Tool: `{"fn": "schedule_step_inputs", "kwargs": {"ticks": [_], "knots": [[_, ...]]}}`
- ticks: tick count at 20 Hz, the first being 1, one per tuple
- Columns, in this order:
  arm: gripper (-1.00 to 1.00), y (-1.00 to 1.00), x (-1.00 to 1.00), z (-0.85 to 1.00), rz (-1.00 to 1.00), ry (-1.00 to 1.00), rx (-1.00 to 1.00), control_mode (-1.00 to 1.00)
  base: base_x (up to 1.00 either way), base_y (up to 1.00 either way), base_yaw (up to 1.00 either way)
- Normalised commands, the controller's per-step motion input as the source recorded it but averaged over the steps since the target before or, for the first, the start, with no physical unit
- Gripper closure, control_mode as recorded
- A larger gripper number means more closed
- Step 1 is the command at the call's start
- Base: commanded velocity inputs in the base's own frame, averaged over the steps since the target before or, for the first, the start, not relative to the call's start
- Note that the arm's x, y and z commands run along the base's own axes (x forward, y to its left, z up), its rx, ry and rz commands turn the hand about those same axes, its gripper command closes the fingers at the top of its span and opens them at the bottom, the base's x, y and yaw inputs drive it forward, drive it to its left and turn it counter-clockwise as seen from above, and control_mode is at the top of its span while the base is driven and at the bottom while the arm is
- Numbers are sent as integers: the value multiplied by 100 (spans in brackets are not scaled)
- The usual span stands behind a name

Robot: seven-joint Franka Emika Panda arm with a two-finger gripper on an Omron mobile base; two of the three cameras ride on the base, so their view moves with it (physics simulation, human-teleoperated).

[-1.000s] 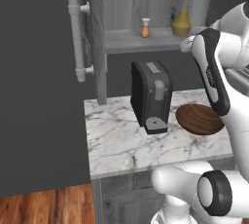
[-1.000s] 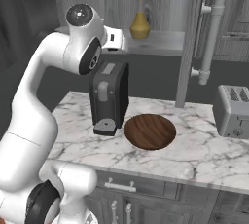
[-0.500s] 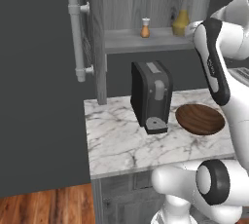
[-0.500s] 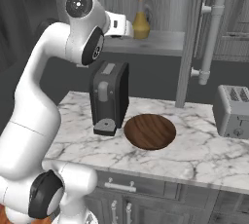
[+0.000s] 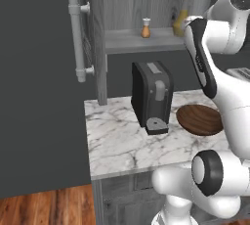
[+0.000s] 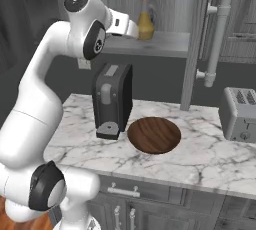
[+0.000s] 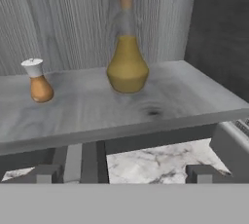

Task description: Retrieve the bottle and the shaker from the cabinet and place them next to the mixing bowl on the counter. Then add garlic from the fridge to the mixing bowl.

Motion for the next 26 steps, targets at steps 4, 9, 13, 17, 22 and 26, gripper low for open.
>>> {"fn": "schedule_step_inputs", "kwargs": {"ticks": [4,9,13,17,22,26], "knots": [[-100,-18,9,9,1,-3,10,-100,0,0,0],[-100,-19,43,13,7,0,6,-100,0,0,0],[-100,-4,47,0,5,0,0,-100,0,0,0],[-100,0,52,-2,2,0,0,-100,0,0,0],[-100,-1,62,0,1,-1,0,-100,0,0,0],[-100,-9,53,0,0,0,0,-100,0,0,0]]}}
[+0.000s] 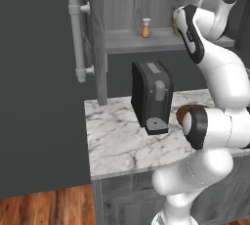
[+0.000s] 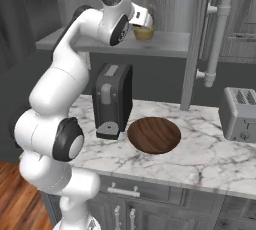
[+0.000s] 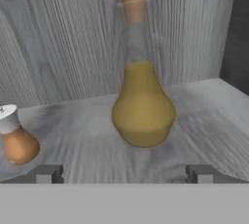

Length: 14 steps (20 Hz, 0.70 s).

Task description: Retrieve the bottle and the shaker from the cabinet and place them next to the mixing bowl on the counter. Then add garlic from the fridge to the mixing bowl.

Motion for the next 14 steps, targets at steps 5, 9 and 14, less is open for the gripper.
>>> {"fn": "schedule_step_inputs", "kwargs": {"ticks": [5,9,14], "knots": [[-100,-22,30,1,1,0,0,-100,0,0,0],[-100,-25,21,0,2,0,0,-100,0,0,0],[-100,-9,17,0,1,0,0,-100,0,0,0]]}}
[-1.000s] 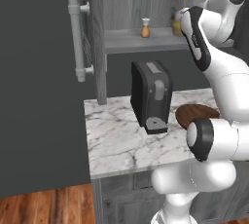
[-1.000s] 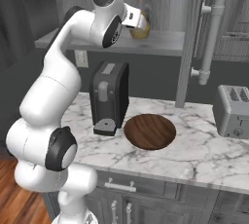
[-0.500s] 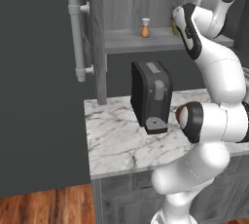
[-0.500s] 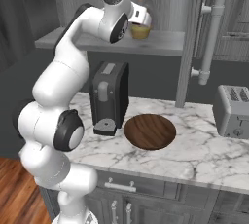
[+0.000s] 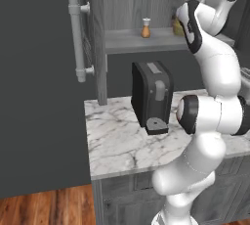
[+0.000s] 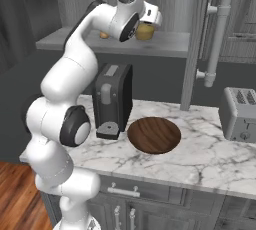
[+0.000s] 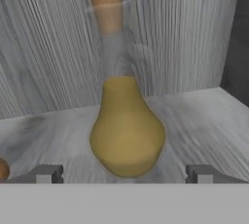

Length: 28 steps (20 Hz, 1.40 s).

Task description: Retrieve the bottle and the shaker from the cabinet and place them next to the mixing bowl on the counter. Then add garlic from the fridge to the mixing bowl.

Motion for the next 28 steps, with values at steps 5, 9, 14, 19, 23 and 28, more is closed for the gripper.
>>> {"fn": "schedule_step_inputs", "kwargs": {"ticks": [5,9,14,19,23,28], "knots": [[-100,0,31,0,0,0,0,-100,0,0,0],[-100,0,41,0,0,0,0,-100,0,0,0],[-100,0,34,0,0,0,0,-100,0,0,0],[-100,0,0,0,0,0,0,-100,0,0,0],[-100,0,1,0,0,0,0,-100,0,0,0],[-100,0,7,-5,0,0,0,-100,0,0,0]]}}
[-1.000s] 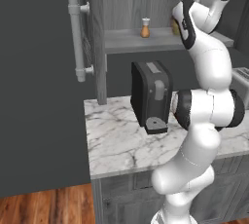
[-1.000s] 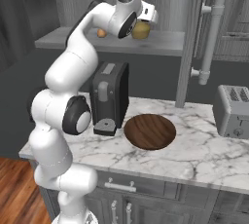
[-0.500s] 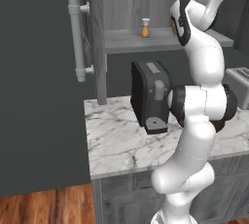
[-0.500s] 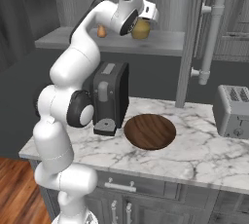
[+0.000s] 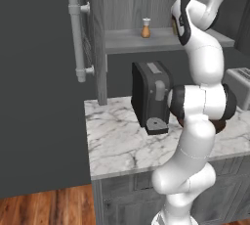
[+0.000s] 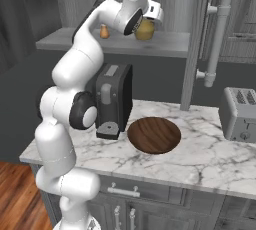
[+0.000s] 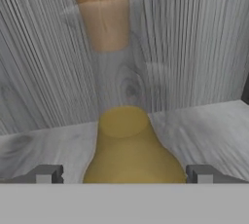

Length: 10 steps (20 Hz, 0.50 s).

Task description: Retrieve the bottle and the shaker from the cabinet and place them next to the mixing bowl on the counter. Then add garlic from the fridge to the mixing bowl.

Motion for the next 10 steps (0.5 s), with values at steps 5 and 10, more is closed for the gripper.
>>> {"fn": "schedule_step_inputs", "kwargs": {"ticks": [5,10], "knots": [[-100,0,7,-9,0,0,0,-100,0,0,0],[-100,0,10,-9,0,0,0,-100,0,0,0]]}}
